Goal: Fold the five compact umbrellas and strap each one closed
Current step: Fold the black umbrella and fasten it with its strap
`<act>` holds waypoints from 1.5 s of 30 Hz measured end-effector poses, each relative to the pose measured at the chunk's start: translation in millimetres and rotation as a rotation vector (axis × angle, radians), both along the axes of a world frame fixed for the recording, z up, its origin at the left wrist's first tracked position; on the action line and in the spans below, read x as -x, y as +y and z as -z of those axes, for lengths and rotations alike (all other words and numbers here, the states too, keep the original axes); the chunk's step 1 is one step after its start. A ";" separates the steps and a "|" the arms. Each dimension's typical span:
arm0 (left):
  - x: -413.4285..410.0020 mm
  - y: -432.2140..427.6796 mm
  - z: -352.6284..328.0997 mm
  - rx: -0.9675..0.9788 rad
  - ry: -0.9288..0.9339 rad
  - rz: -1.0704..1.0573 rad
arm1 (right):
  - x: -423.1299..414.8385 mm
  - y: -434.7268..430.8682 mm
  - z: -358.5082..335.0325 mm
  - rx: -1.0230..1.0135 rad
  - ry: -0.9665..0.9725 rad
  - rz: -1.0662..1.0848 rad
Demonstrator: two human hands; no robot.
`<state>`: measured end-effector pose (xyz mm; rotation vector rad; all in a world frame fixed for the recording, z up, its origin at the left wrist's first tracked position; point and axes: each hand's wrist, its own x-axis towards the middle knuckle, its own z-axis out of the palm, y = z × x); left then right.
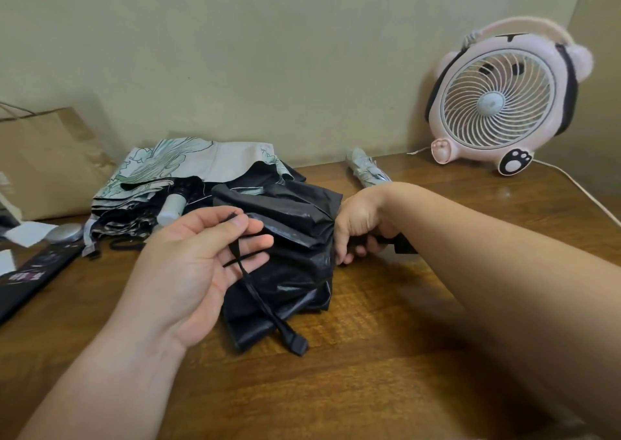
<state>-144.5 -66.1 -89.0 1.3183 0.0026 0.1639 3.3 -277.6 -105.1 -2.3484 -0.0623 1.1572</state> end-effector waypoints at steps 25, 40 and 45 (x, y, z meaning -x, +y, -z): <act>-4.7 -3.1 -3.6 -0.014 0.007 0.008 | 3.0 -16.1 -2.7 -0.484 0.281 -0.109; -6.2 -15.7 -15.5 0.017 0.034 -0.003 | 22.7 -26.6 -19.7 -0.170 -0.633 0.210; -26.0 -28.7 -42.2 0.025 -0.030 0.010 | 10.3 -40.6 -70.2 -0.118 -1.168 0.208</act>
